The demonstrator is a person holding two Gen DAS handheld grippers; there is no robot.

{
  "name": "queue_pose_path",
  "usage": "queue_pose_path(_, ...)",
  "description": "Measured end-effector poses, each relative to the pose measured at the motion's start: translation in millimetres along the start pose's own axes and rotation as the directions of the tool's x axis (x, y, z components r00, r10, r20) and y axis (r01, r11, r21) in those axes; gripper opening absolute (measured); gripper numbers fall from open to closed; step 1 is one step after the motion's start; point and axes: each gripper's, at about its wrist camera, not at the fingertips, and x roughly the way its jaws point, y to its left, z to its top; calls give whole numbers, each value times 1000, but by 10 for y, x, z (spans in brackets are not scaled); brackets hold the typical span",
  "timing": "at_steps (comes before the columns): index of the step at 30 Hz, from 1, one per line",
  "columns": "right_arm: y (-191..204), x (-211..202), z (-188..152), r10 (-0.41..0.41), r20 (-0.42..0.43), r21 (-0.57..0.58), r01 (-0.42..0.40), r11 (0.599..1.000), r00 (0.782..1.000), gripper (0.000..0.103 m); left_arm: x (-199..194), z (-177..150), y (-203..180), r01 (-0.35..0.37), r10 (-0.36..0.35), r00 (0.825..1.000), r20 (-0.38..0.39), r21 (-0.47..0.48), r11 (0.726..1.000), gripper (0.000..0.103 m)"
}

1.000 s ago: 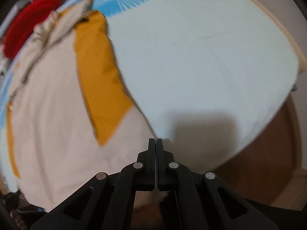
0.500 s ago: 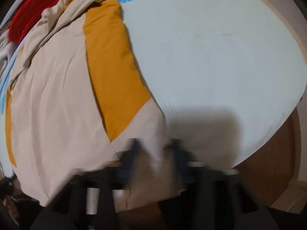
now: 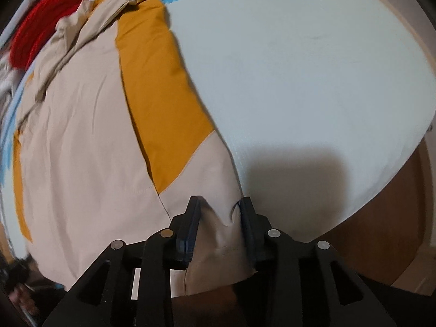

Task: Fold large clothes

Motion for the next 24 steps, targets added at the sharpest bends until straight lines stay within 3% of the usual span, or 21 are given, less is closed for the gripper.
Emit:
queue_pose_path(3, 32, -13, -47, -15, 3, -20, 15, 1000, 1000, 33, 17, -37, -102, -46, 46, 999, 14, 55, 997, 19)
queue_pose_path(4, 43, -11, -67, -16, 4, -28, 16, 999, 1000, 29, 19, -50, -123, -64, 62, 998, 19, 72, 995, 13)
queue_pose_path(5, 76, -10, -67, -6, 5, -39, 6, 999, 1000, 16, 18, -64, -156, -80, 78, 997, 27, 91, 993, 12)
queue_pose_path(6, 130, -6, -41, 7, 9, -49, -6, 999, 1000, 11, 14, -69, -186, -82, 79, 996, 33, 100, 992, 10)
queue_pose_path(9, 188, -111, -38, 15, 49, -59, -12, 998, 999, 6, -109, -89, -268, -74, 63, 994, 85, 133, 988, 9)
queue_pose_path(13, 108, -487, -59, 109, 130, -28, -106, 994, 986, 5, -488, -171, -375, -14, -17, 988, 156, 191, 982, 8)
queue_pose_path(18, 100, -1271, -66, 288, 263, -66, -281, 957, 921, 4, -1172, -292, -466, 91, -164, 959, 232, 295, 951, 8)
queue_pose_path(24, 65, -2024, -90, 374, 376, -133, -350, 927, 848, 3, -1758, -416, -293, 200, -291, 920, 262, 323, 925, 7)
